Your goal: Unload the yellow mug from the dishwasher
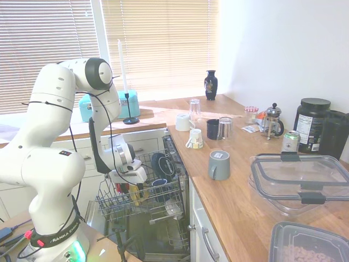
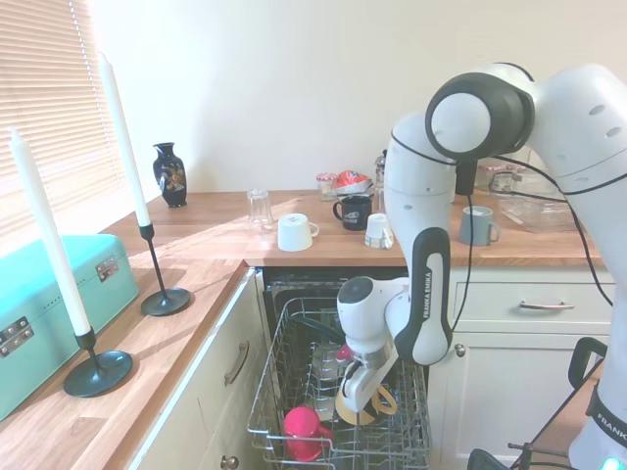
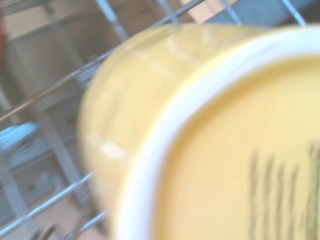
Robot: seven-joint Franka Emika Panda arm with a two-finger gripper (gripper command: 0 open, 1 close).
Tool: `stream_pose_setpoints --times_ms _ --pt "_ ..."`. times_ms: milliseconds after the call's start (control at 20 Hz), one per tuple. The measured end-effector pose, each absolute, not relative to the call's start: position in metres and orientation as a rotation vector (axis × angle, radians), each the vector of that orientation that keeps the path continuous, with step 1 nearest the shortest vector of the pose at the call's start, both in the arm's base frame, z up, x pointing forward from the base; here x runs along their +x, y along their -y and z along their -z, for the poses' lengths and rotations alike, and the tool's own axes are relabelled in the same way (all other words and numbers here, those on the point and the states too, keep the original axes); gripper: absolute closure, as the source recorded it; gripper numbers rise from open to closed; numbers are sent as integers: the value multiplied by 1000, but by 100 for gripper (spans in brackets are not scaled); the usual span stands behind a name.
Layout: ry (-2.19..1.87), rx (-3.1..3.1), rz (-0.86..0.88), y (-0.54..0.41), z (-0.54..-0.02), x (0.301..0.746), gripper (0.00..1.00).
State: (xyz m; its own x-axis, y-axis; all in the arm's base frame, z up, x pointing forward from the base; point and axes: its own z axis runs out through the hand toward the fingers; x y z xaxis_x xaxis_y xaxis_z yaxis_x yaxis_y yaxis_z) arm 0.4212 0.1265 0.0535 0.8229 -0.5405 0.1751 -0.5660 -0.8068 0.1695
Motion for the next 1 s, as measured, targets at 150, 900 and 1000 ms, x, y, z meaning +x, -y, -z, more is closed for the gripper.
stream_pose_setpoints --times_ms 150,900,1000 --pt "864 2783 -190 -122 -41 425 0" --pt "870 2798 -256 -127 -48 441 100" --pt "869 2799 -257 -129 -48 442 100"
